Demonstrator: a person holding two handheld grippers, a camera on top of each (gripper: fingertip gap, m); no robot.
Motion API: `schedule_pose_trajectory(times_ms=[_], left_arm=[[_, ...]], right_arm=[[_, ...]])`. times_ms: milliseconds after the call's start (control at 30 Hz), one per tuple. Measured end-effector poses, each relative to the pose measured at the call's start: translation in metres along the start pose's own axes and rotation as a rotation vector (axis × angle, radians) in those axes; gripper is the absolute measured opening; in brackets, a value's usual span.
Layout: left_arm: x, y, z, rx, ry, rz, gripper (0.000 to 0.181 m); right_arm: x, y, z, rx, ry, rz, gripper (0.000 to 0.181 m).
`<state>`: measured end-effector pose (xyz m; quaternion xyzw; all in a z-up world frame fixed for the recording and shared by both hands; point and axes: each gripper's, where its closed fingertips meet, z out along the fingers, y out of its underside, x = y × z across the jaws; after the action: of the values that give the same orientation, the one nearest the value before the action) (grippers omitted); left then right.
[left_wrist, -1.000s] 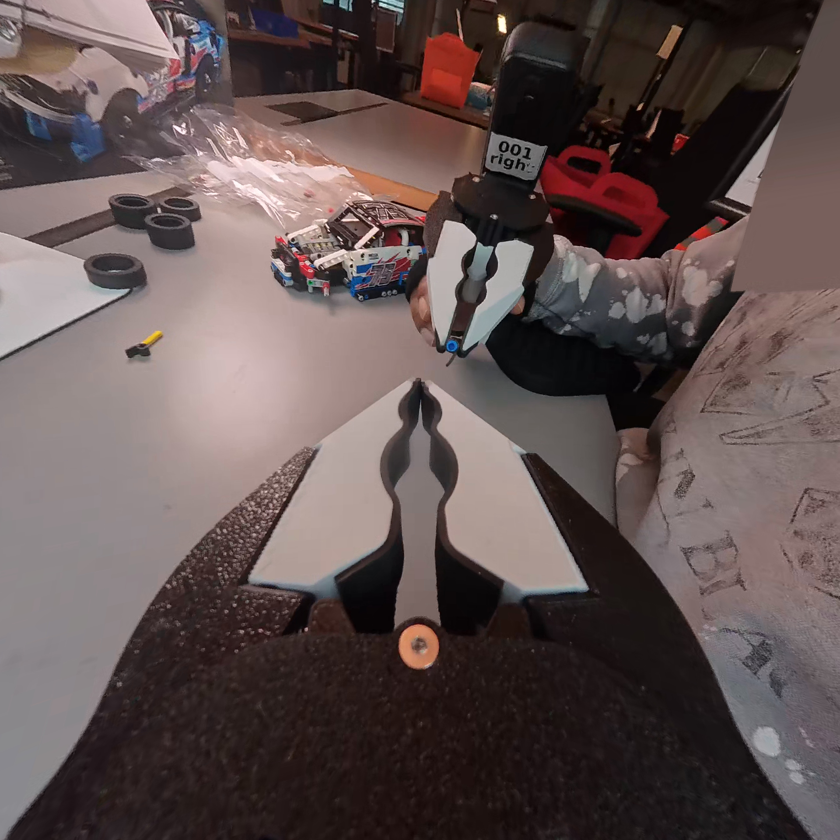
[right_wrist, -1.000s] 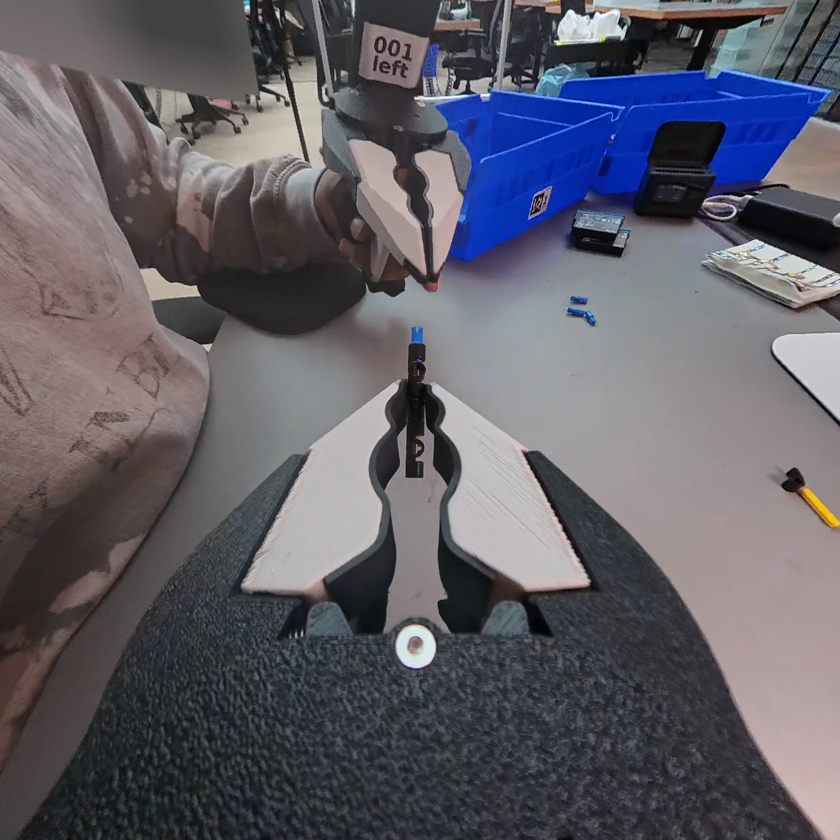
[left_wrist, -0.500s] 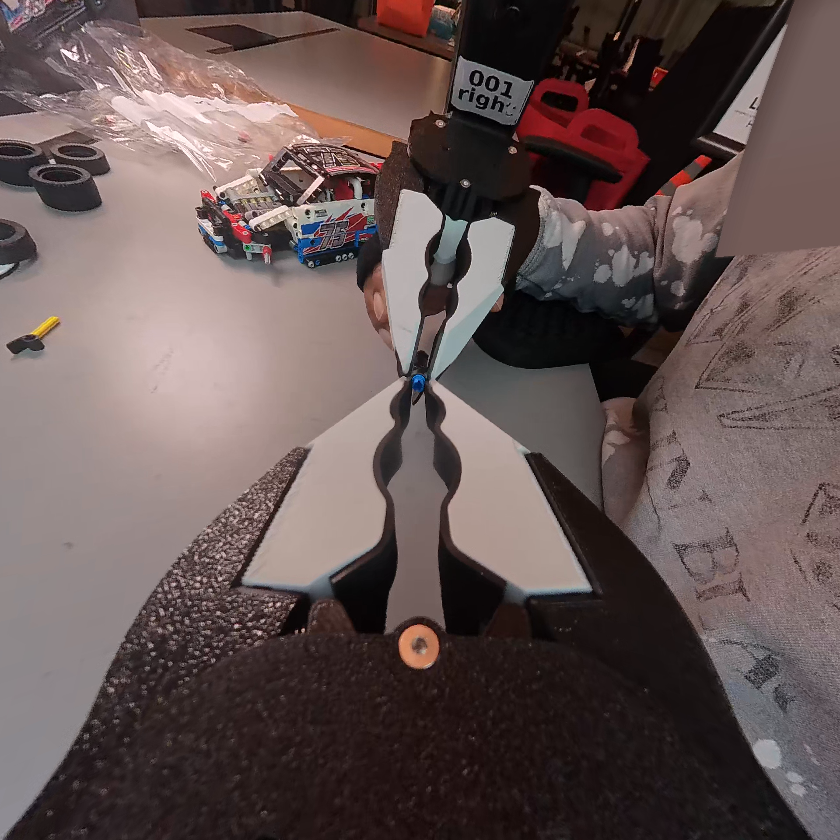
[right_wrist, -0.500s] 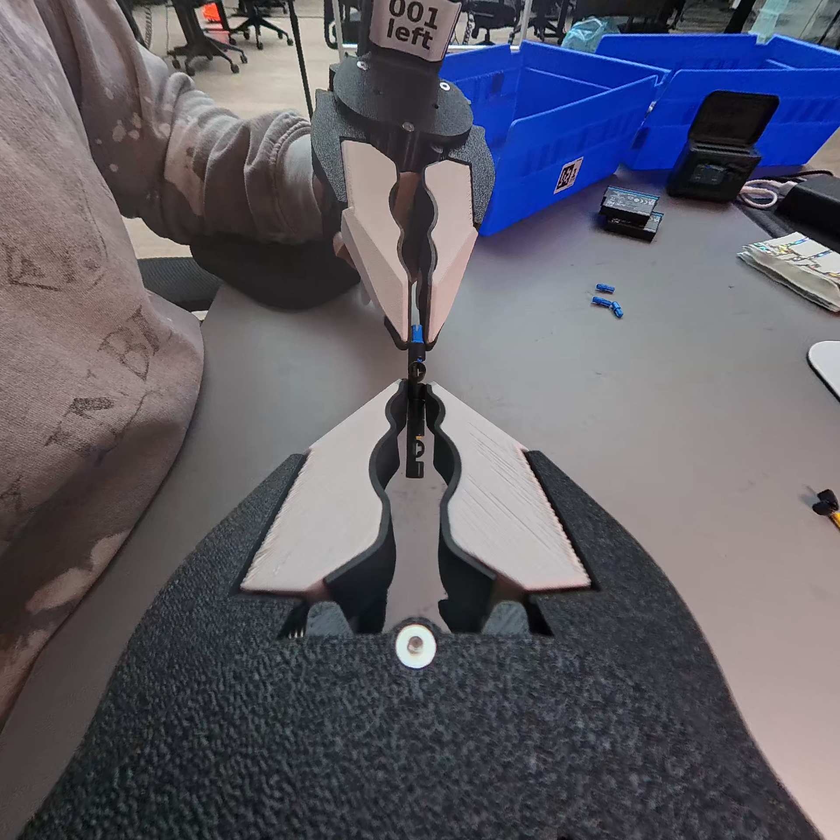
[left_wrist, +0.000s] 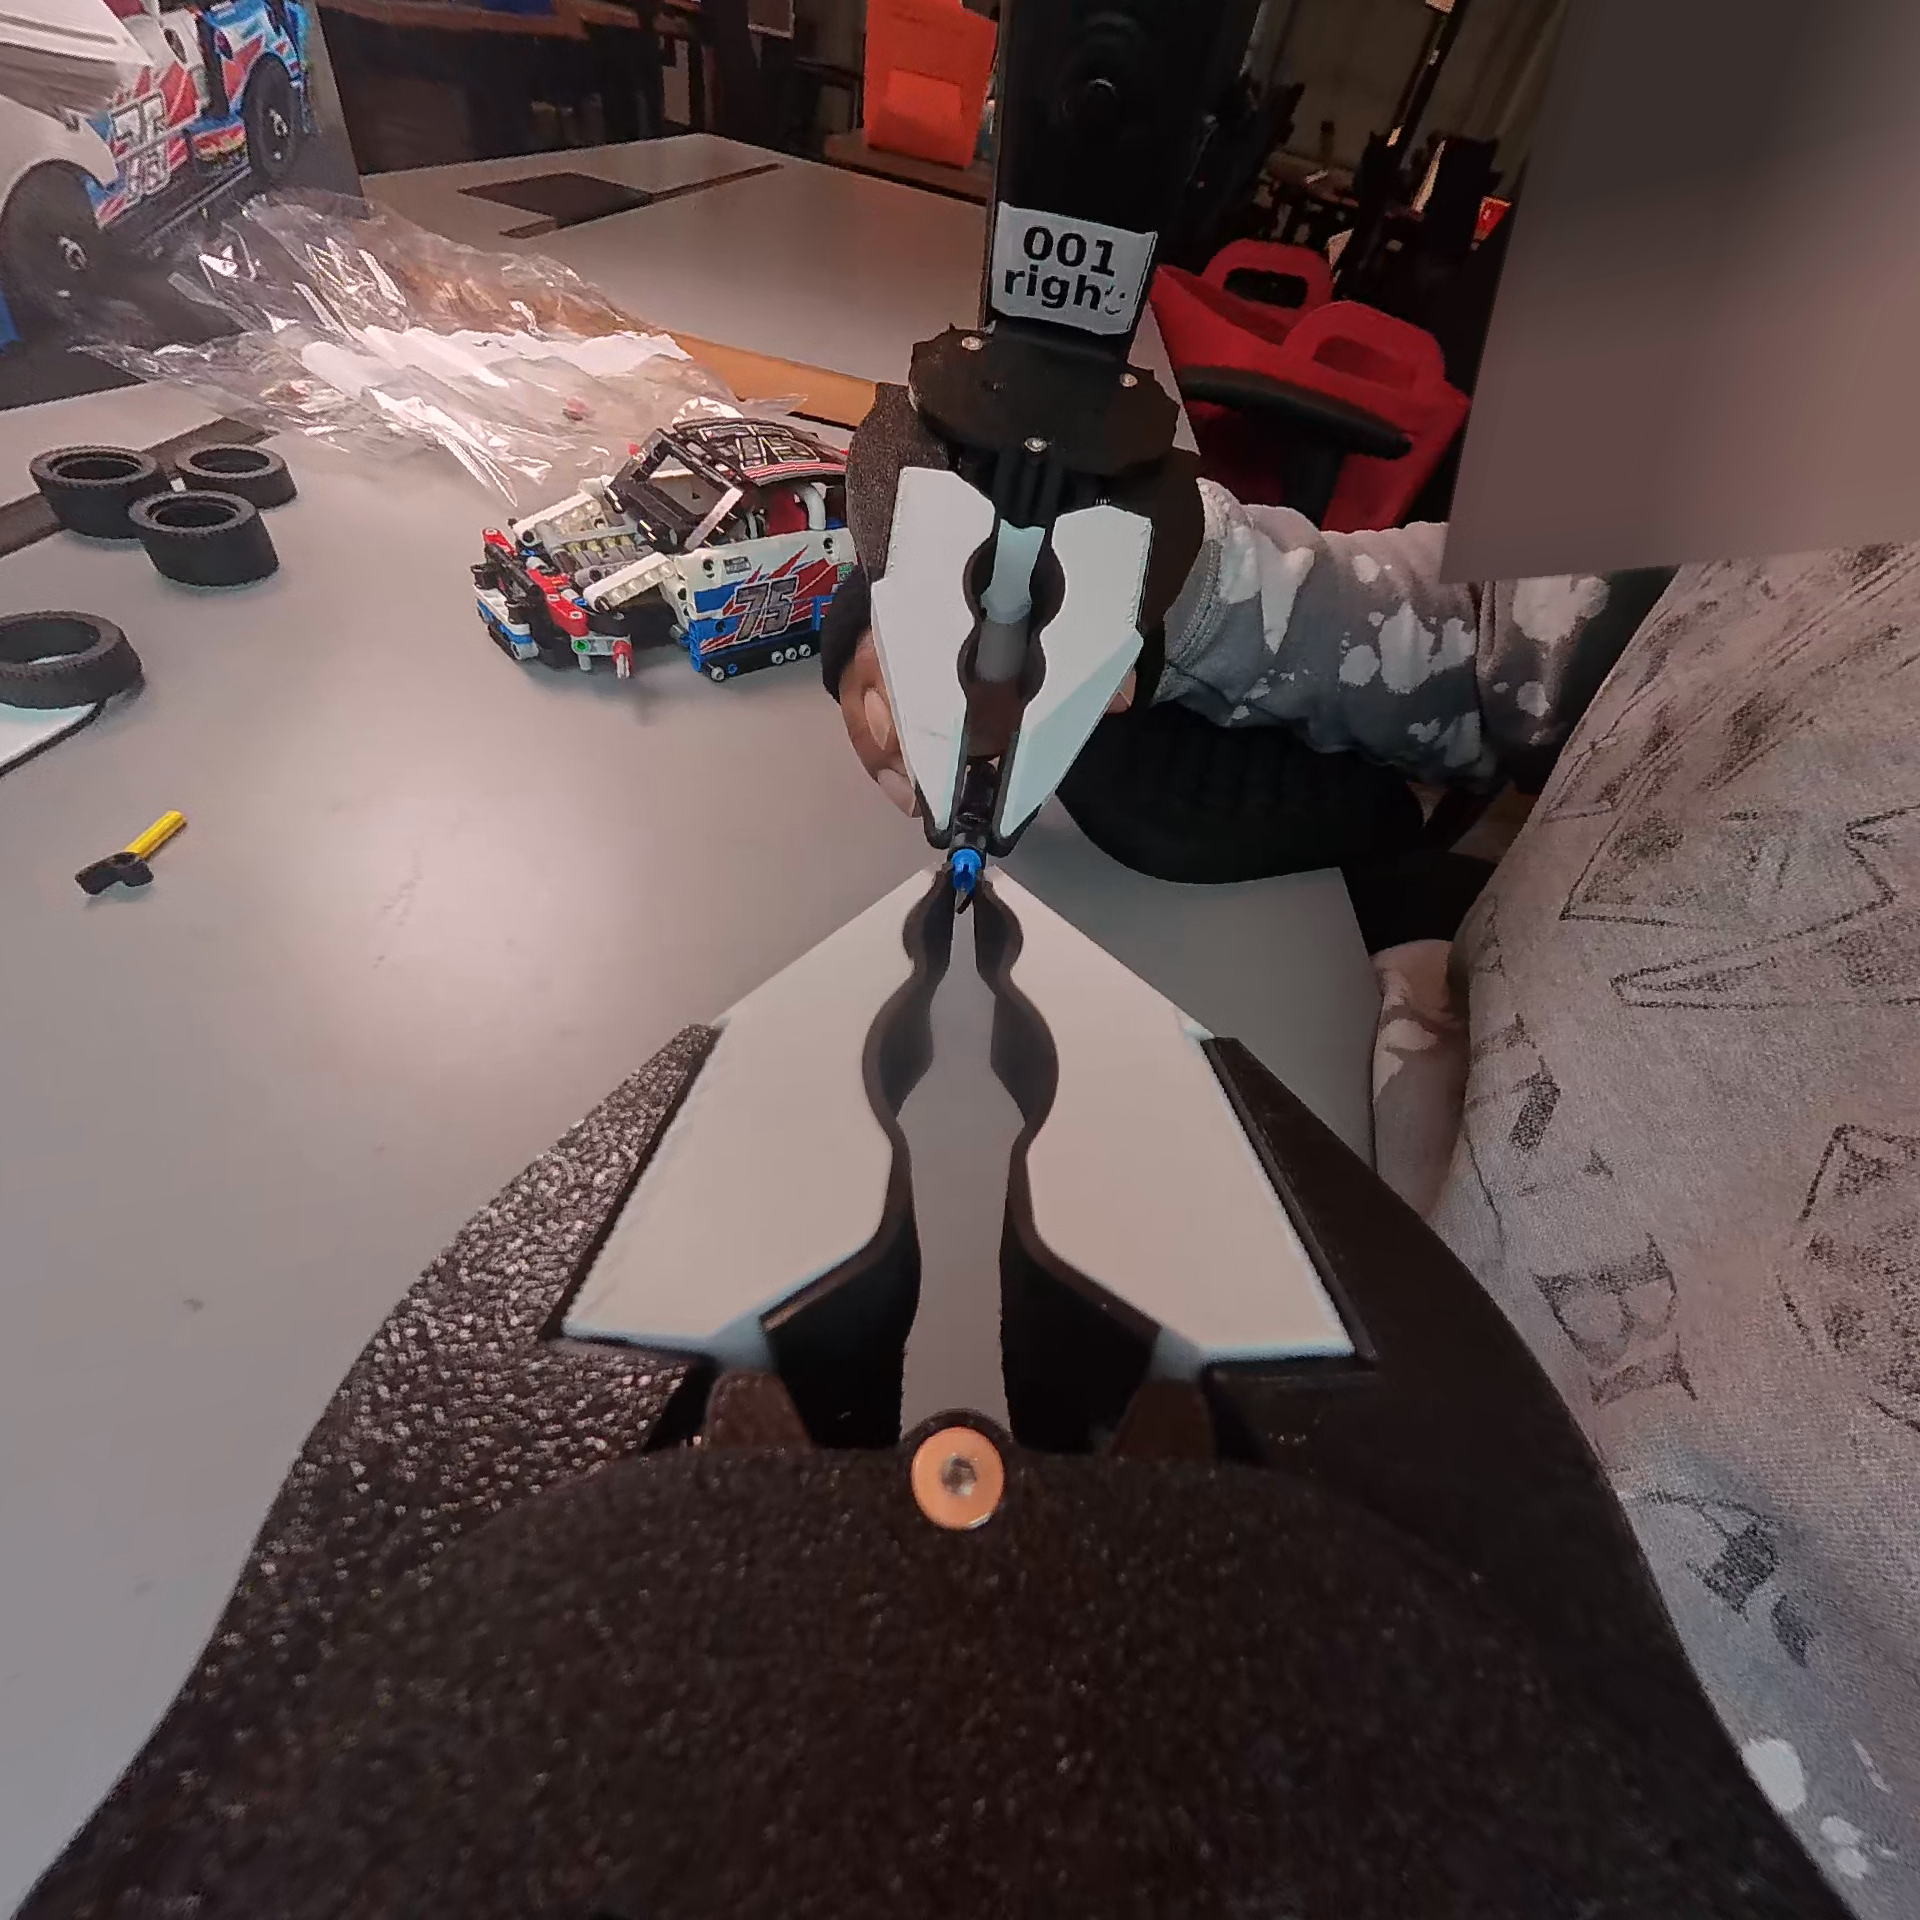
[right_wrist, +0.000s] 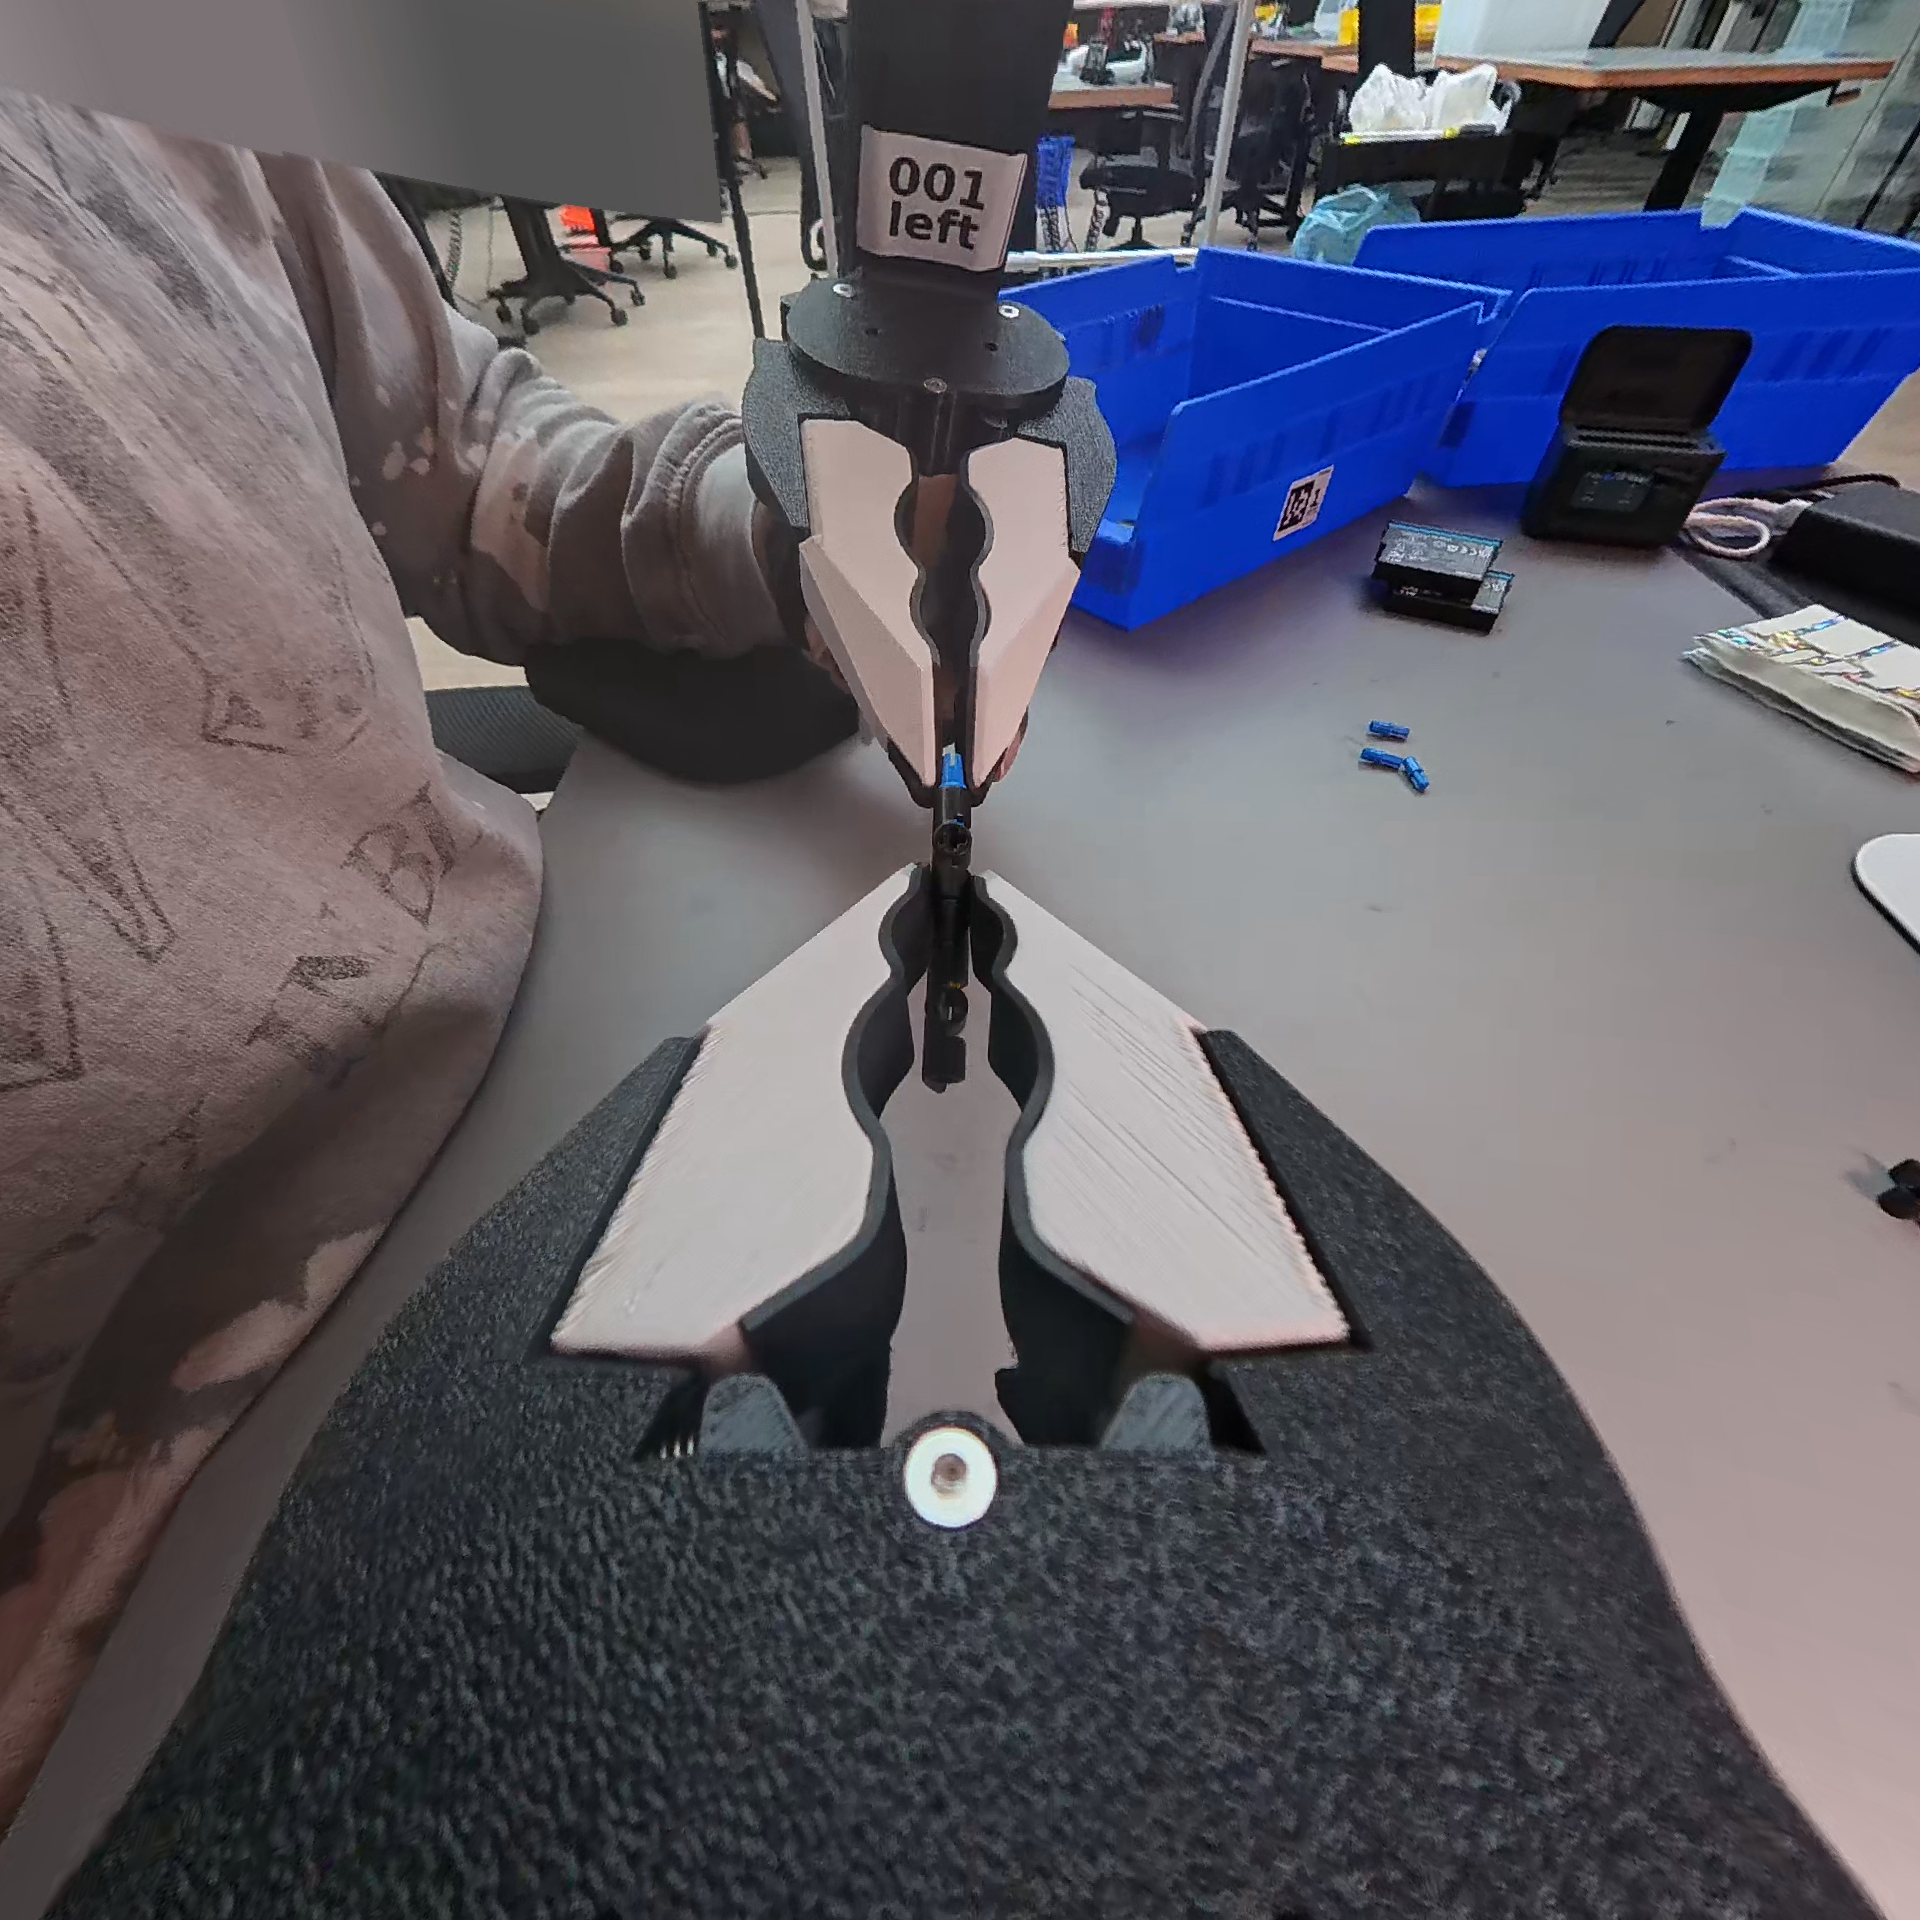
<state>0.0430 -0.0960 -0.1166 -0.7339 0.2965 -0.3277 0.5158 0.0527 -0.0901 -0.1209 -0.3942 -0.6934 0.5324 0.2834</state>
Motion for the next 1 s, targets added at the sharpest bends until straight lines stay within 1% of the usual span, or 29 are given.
schedule_pose_trajectory(times_ms=[33, 167, 200, 233, 267, 300, 367, 400, 500, 567, 600, 700, 800, 933, 1000], left_arm=[[0.000, -0.001, 0.000, 0.006, -0.002, 0.004, 0.001], [0.000, -0.007, -0.001, 0.039, -0.014, 0.002, 0.001], [-0.007, -0.015, -0.010, 0.087, -0.042, -0.010, 0.001], [-0.019, -0.028, -0.029, 0.163, -0.080, -0.040, 0.001], [-0.034, -0.036, -0.048, 0.213, -0.139, -0.069, 0.000], [-0.043, -0.032, -0.058, 0.192, -0.194, -0.058, 0.000], [-0.067, -0.008, -0.057, 0.066, -0.348, -0.023, 0.002], [-0.085, 0.005, -0.058, -0.013, -0.444, -0.020, 0.002], [-0.141, 0.038, -0.081, -0.207, -0.775, -0.031, 0.003], [-0.168, 0.057, -0.100, -0.310, -0.940, -0.047, 0.003], [-0.178, 0.068, -0.107, -0.364, -0.988, -0.070, 0.003], [-0.196, 0.092, -0.114, -0.448, -1.040, -0.149, 0.003], [-0.206, 0.104, -0.119, -0.481, -1.070, -0.180, 0.003], [-0.207, 0.103, -0.121, -0.438, -1.056, -0.221, 0.004], [-0.202, 0.095, -0.115, -0.396, -1.018, -0.207, 0.012]], right_arm=[[0.000, -0.001, -0.001, 0.007, -0.001, 0.000, 0.007], [0.001, -0.003, -0.006, 0.014, 0.007, -0.006, 0.007], [0.009, 0.008, -0.013, -0.039, 0.048, -0.020, 0.007], [0.019, 0.014, -0.025, -0.038, 0.095, -0.004, 0.007], [0.021, 0.010, -0.036, 0.016, 0.090, 0.045, 0.006], [0.022, 0.006, -0.040, 0.029, 0.101, 0.043, 0.006], [0.022, -0.002, -0.032, 0.022, 0.118, -0.004, 0.007], [0.022, -0.002, -0.026, 0.009, 0.113, -0.006, 0.007], [0.027, 0.014, -0.016, -0.058, 0.132, -0.006, 0.007], [0.028, 0.022, -0.015, -0.063, 0.134, 0.027, 0.007], [0.028, 0.025, -0.015, -0.073, 0.141, 0.030, 0.007], [0.027, 0.029, -0.014, -0.087, 0.145, 0.029, 0.007], [0.027, 0.029, -0.013, -0.087, 0.143, 0.029, 0.007], [0.028, 0.030, -0.013, -0.086, 0.149, 0.034, 0.007], [0.030, 0.030, -0.013, -0.080, 0.162, 0.042, 0.007]])
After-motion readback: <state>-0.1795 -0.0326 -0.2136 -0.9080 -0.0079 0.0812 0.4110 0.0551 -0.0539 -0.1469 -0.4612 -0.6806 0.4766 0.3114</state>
